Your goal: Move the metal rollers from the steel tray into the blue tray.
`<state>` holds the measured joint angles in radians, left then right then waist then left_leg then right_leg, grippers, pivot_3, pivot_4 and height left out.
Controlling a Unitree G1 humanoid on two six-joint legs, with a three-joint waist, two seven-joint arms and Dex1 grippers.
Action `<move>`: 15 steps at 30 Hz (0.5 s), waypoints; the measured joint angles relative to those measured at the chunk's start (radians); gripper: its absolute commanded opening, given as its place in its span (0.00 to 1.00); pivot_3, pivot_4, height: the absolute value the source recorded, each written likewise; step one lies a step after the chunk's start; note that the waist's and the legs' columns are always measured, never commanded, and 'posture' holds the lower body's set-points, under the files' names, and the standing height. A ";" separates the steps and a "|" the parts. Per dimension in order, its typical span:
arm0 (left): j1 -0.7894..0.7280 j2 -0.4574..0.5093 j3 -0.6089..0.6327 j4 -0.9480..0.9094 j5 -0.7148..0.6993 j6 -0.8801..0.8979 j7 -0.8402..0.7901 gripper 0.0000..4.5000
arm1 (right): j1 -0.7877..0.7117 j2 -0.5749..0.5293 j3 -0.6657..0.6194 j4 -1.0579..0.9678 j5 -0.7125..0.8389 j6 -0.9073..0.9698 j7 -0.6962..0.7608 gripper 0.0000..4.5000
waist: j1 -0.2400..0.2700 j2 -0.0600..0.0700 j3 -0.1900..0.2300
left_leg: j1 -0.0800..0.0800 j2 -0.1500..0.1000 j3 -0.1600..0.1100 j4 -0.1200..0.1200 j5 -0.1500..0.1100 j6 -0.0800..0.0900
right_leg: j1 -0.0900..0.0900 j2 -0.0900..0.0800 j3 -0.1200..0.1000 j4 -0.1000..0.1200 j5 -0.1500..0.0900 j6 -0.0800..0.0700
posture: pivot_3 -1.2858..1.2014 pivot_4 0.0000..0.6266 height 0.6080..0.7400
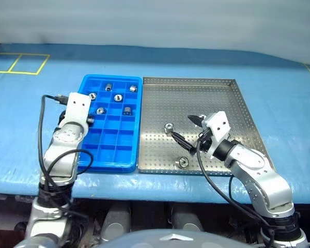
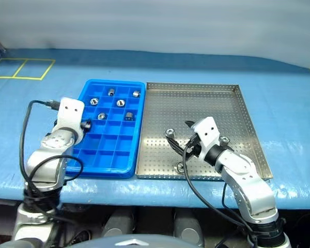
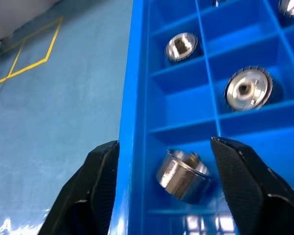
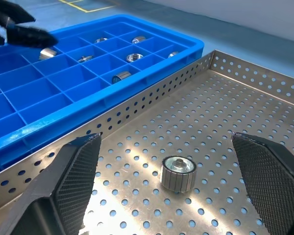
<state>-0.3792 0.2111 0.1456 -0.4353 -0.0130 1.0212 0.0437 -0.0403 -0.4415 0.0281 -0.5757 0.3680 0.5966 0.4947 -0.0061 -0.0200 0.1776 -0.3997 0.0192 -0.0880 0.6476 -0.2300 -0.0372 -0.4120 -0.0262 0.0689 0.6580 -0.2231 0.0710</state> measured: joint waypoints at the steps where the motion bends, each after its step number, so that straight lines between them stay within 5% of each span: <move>1: -0.027 -0.054 0.036 -0.004 -0.042 -0.056 -0.005 0.79 | 0.003 0.005 -0.001 -0.001 0.003 -0.002 -0.001 1.00 | -0.001 0.000 0.000 | 0.000 0.000 0.000 0.000 0.000 0.000 | 0.000 0.000 0.000 0.000 0.001 0.001 | 0.52 0.24 1.00; 4: -0.074 -0.112 0.033 -0.053 -0.161 -0.153 -0.104 0.79 | 0.012 0.004 -0.017 -0.003 0.005 -0.003 -0.015 1.00 | -0.006 0.001 0.000 | 0.000 -0.001 0.001 0.000 0.000 0.000 | 0.000 0.000 0.001 0.000 0.002 0.002 | 0.51 0.24 1.00; 7: -0.080 -0.034 -0.164 -0.024 -0.208 -0.145 -0.275 0.79 | 0.025 -0.016 -0.030 -0.015 -0.009 0.000 -0.031 1.00 | -0.014 0.001 -0.001 | 0.001 -0.001 0.001 0.000 0.000 0.000 | 0.000 0.000 0.001 0.000 0.001 0.002 | 0.50 0.24 1.00; 15: -0.180 -0.013 -0.447 0.399 -0.058 -0.249 -0.329 0.79 | 0.094 -0.029 -0.076 -0.055 -0.038 0.005 -0.084 1.00 | -0.058 0.002 -0.001 | 0.001 -0.001 0.001 0.001 0.000 0.001 | 0.000 0.001 0.003 0.001 0.000 0.001 | 0.47 0.24 1.00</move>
<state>-0.5590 0.1983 -0.3010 -0.0362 -0.0714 0.7725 -0.2849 0.0535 -0.4701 -0.0475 -0.6305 0.3296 0.6018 0.4110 -0.0638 -0.0184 0.1767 -0.3988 0.0185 -0.0867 0.6482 -0.2302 -0.0364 -0.4120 -0.0252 0.0716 0.6585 -0.2229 0.0716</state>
